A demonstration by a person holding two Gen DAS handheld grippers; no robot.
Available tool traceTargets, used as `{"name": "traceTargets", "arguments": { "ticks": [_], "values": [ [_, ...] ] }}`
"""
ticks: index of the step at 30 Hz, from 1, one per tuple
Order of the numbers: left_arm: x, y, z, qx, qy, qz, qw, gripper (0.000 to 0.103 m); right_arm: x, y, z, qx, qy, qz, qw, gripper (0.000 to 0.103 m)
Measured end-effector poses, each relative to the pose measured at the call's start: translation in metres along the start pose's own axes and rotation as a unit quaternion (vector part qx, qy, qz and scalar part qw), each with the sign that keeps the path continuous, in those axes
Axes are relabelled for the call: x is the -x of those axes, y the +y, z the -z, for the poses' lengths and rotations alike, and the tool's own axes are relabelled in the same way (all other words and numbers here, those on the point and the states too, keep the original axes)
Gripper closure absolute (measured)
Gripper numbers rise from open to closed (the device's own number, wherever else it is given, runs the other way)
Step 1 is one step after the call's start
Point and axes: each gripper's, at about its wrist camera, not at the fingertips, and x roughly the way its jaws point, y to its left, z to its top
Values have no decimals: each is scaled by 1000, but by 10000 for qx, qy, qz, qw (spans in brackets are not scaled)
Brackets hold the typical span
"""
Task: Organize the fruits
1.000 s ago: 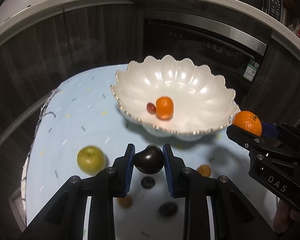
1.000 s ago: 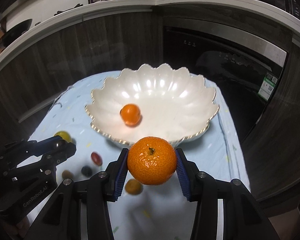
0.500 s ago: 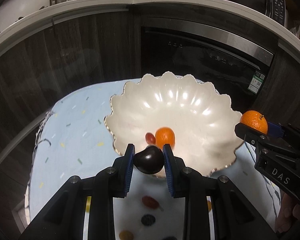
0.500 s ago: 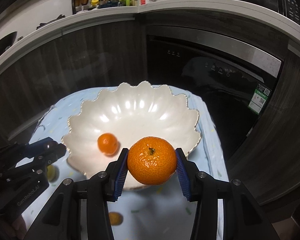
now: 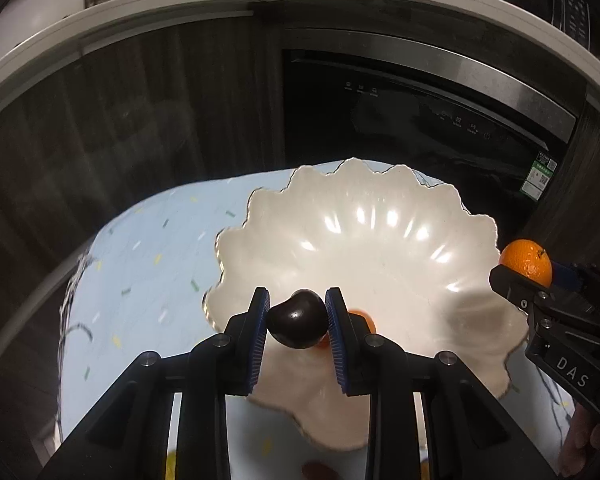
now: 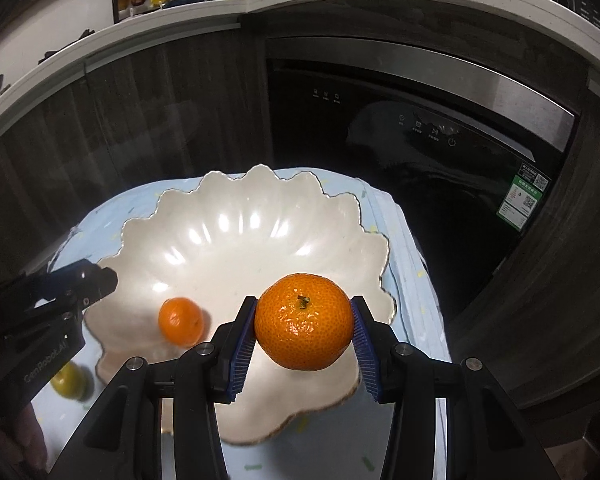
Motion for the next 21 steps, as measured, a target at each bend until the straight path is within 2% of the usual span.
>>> {"name": "traceTargets", "arguments": {
  "ticks": [10, 21],
  "values": [
    [-28, 6, -30, -23, 64, 92, 9999, 74, -29, -7, -31, -13, 95, 68, 9999, 56],
    [-57, 12, -44, -51, 342, 82, 9994, 74, -61, -3, -44, -9, 325, 101, 9994, 56]
  ]
}}
